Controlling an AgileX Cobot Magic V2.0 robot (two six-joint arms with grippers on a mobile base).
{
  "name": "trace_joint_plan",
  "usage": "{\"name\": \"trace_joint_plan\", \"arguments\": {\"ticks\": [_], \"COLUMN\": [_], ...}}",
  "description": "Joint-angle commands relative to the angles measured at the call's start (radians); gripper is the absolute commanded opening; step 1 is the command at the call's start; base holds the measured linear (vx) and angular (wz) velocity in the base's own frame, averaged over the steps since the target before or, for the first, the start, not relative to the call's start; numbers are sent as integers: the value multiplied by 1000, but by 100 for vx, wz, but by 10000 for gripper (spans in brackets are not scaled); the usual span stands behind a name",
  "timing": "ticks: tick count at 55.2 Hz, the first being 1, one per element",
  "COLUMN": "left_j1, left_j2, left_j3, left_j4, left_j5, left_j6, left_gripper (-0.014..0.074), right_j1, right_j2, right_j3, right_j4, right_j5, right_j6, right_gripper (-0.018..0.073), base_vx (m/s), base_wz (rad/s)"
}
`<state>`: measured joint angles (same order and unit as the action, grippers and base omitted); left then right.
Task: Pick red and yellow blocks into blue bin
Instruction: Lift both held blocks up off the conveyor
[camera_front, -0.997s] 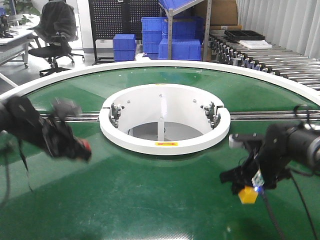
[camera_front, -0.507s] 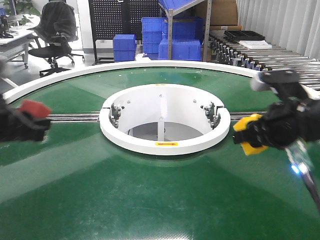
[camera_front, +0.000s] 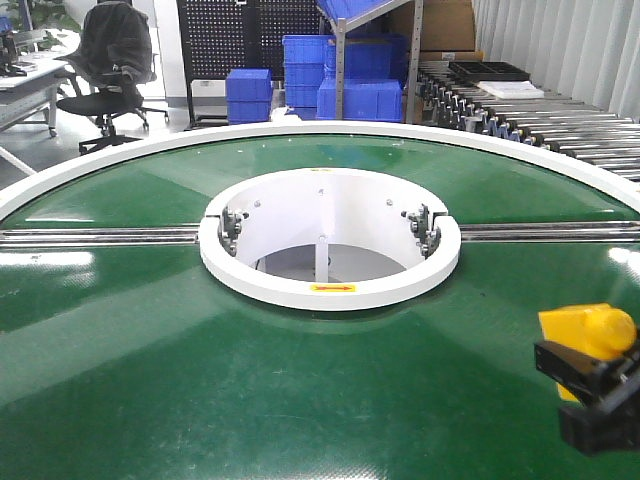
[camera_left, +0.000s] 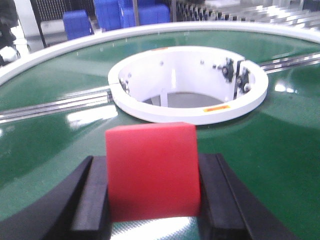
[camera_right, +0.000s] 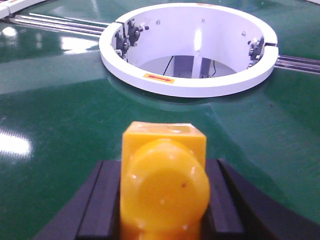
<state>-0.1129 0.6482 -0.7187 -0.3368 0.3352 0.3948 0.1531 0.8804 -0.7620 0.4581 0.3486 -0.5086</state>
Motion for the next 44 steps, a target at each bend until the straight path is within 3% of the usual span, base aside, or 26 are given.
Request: {"name": "trace_joint_plan", "arguments": {"ticks": [1, 44], "left_j1": [-5, -5], "left_j2": [-10, -10], "left_j3": [-22, -22], "left_j4": [-17, -17], "left_j5": [-92, -88], "left_j6": [-11, -11], "left_gripper": [-1, 1], "right_j1": [2, 2], "right_j2": [-38, -45], "right_j3": [-14, -14], "right_j4": [12, 12], "right_j5": [-116, -115], "right_j6": [-8, -8], "right_gripper": [-10, -10], "base_vx": [0, 0], "base_wz": [0, 0]}}
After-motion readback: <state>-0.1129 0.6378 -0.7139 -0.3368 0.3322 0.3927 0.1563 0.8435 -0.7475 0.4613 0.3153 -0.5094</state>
